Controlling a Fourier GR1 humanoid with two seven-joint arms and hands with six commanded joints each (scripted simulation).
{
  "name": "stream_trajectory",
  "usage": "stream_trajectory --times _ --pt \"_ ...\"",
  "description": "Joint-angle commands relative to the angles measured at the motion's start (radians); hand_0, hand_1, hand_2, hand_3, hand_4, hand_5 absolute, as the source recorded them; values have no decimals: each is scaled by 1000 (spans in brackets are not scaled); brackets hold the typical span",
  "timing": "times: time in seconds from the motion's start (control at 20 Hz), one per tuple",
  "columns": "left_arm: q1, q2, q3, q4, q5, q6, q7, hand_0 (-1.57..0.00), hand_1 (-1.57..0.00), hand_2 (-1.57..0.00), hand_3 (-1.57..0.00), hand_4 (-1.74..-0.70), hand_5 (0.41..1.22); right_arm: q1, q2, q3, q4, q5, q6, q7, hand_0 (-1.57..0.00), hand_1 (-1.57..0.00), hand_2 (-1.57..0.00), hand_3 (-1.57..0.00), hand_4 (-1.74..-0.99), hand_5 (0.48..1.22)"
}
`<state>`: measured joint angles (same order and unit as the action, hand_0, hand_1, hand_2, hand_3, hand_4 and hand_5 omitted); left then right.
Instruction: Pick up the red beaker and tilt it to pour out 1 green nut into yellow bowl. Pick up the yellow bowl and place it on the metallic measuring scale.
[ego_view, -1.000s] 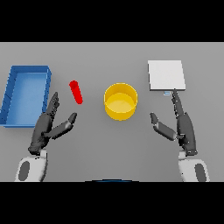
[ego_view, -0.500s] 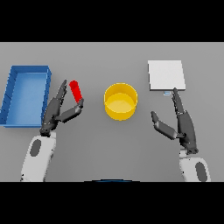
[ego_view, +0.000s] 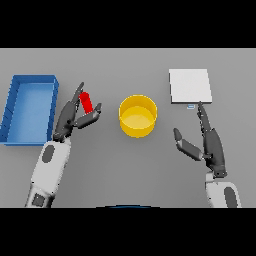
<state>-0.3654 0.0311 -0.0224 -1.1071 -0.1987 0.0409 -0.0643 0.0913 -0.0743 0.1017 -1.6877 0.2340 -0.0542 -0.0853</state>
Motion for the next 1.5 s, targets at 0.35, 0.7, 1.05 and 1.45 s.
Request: stream_trajectory --times 0.35,0.7,1.05,1.45 --pt "-110 -9 45 136 23 1 -56 1 1 1 1 -1329 695 1 3 0 -3 -4 0 8 1 1 1 1 -1264 640" --pt "-156 -36 94 213 46 53 -77 -662 -699 -733 -724 -1500 941 -2 3 -3 -5 3 -10 6 1 1 1 1 -1255 644" --pt "-175 -43 61 245 7 63 -89 -1380 -1388 -1395 -1326 -1505 1162 6 3 -3 -18 -6 -3 13 1 1 1 1 -1257 645" --pt "-165 -44 53 116 68 113 -85 -1539 -1540 -1542 -1530 -1701 1114 12 0 0 -9 6 -6 -12 1 1 1 1 -1259 649"
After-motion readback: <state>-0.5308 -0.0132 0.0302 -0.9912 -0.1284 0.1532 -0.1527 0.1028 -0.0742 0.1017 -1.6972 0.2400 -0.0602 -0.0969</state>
